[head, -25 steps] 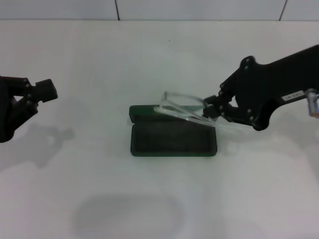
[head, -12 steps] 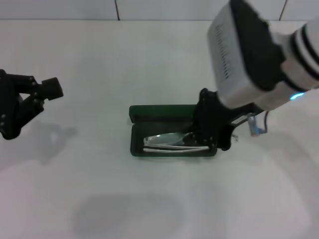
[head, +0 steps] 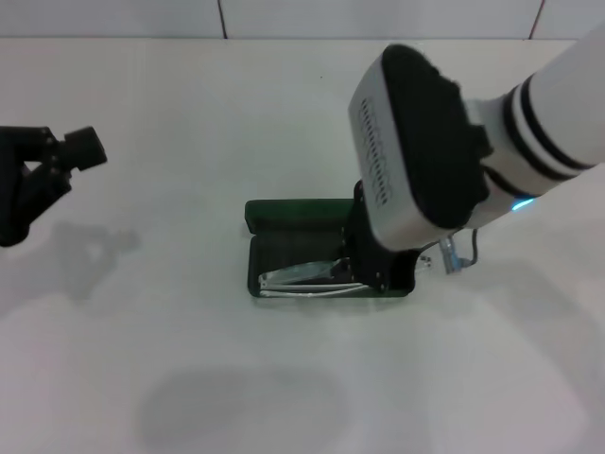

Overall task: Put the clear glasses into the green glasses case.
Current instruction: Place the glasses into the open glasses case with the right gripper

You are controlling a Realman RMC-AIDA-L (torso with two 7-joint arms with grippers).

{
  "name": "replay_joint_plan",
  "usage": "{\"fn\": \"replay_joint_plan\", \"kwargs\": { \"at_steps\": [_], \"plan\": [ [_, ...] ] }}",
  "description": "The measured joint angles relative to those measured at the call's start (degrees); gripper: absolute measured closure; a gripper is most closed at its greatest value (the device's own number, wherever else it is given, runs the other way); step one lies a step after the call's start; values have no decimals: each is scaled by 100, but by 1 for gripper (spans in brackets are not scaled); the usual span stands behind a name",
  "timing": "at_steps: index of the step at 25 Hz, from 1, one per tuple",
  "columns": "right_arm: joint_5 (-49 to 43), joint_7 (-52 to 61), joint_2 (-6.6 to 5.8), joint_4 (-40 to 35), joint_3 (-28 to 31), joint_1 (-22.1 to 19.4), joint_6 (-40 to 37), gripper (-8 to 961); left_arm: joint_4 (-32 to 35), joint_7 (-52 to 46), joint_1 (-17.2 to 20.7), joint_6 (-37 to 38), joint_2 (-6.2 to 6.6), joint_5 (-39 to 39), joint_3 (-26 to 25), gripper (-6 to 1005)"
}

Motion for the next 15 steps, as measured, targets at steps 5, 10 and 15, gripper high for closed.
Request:
{"fn": "replay_joint_plan", "kwargs": {
  "at_steps": [5,10,15],
  "plan": [
    [-158,84,5,0,-172,-73,328,879,-42,-158,-44,-4,-45,-9,-122,963],
    [-307,135,4,0,-288,-106,569,879,-150,-224,-58,-6,-62,-14,-171,963],
    [-541,319,4,0,-491,-142,761,879,-178,-345,-66,-5,-62,-20,-174,962]
  ]
}}
